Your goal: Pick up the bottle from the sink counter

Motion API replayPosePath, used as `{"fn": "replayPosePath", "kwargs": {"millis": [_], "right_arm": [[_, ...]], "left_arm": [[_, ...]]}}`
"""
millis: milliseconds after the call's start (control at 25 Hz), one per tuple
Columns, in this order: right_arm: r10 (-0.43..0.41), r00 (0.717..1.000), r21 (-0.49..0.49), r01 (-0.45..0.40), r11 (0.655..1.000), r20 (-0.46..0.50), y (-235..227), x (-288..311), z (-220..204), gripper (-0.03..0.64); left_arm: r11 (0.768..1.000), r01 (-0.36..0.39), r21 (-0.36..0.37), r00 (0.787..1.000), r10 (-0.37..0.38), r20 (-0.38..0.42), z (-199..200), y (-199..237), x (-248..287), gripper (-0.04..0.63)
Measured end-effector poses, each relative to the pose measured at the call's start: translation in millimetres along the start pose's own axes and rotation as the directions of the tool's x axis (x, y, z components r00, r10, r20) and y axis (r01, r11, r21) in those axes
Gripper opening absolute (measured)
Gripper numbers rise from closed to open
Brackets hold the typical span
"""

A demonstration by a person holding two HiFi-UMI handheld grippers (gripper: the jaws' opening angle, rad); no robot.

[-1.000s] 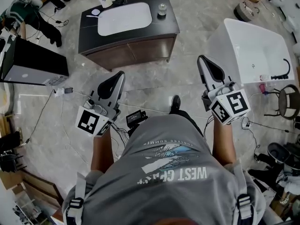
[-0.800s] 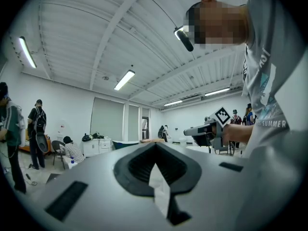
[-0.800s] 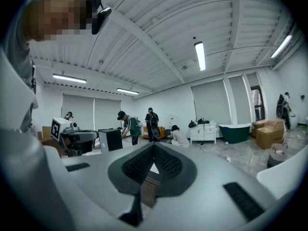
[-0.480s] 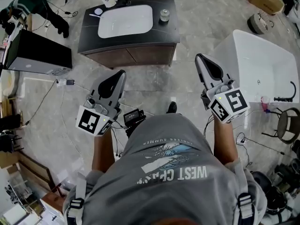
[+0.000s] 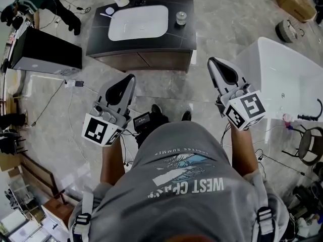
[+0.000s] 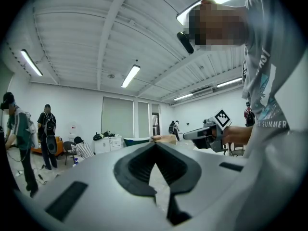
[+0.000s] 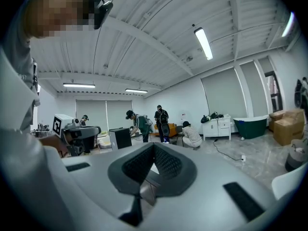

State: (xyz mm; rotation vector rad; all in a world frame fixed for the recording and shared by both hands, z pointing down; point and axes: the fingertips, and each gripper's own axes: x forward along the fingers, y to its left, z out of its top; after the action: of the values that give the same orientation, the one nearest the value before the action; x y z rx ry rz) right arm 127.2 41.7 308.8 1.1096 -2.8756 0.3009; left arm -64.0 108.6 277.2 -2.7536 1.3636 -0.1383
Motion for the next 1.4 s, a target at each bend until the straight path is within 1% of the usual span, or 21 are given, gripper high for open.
{"fn": "replayPosePath", "kwargs": {"millis": [80, 200, 400, 720, 1000, 1160, 1280, 1400], "right_arm": [[-0.011, 1.0, -0.01, 0.011, 1.0, 0.002, 1.4, 6.1, 3.9, 0.002], [-0.052, 0.999, -0.022, 0.052, 0.998, 0.008, 0.2, 11.3, 11.8, 0.003], [-0.13, 0.992, -0.004, 0.13, 0.992, 0.01, -2.0, 24.0, 15.9, 0.003], [-0.235, 0.972, 0.002, 0.235, 0.972, 0.015, 0.6, 75.1, 25.4, 0.003], [-0.308, 0.951, -0.006, 0.308, 0.951, 0.013, 1.2, 107.8, 28.5, 0.003], [-0.334, 0.942, -0.007, 0.334, 0.942, 0.001, -2.4, 109.3, 30.3, 0.003], [-0.337, 0.941, -0.008, 0.337, 0.942, -0.019, -13.7, 113.0, 28.7, 0.003], [-0.325, 0.946, -0.001, 0.325, 0.946, -0.015, -33.8, 124.3, 32.3, 0.003]], "left_arm": [[1.0, 0.016, -0.007, 1.0, -0.016, 0.004, -2.7, 11.4, 5.1, 0.003], [0.998, 0.061, -0.013, 0.998, -0.061, 0.018, -2.2, 24.9, 14.7, 0.003], [0.99, 0.143, 0.001, 0.988, -0.143, 0.053, 8.4, 51.5, 36.3, 0.003], [0.97, 0.243, -0.014, 0.968, -0.241, 0.075, 0.8, 117.4, 56.8, 0.003], [0.948, 0.318, -0.015, 0.944, -0.315, 0.101, -4.7, 156.5, 69.1, 0.003], [0.941, 0.337, -0.01, 0.938, -0.335, 0.094, -4.3, 163.2, 72.1, 0.003], [0.944, 0.329, -0.034, 0.942, -0.325, 0.086, -9.3, 168.2, 78.2, 0.003], [0.948, 0.314, -0.044, 0.947, -0.311, 0.077, -13.5, 173.5, 92.1, 0.003]]}}
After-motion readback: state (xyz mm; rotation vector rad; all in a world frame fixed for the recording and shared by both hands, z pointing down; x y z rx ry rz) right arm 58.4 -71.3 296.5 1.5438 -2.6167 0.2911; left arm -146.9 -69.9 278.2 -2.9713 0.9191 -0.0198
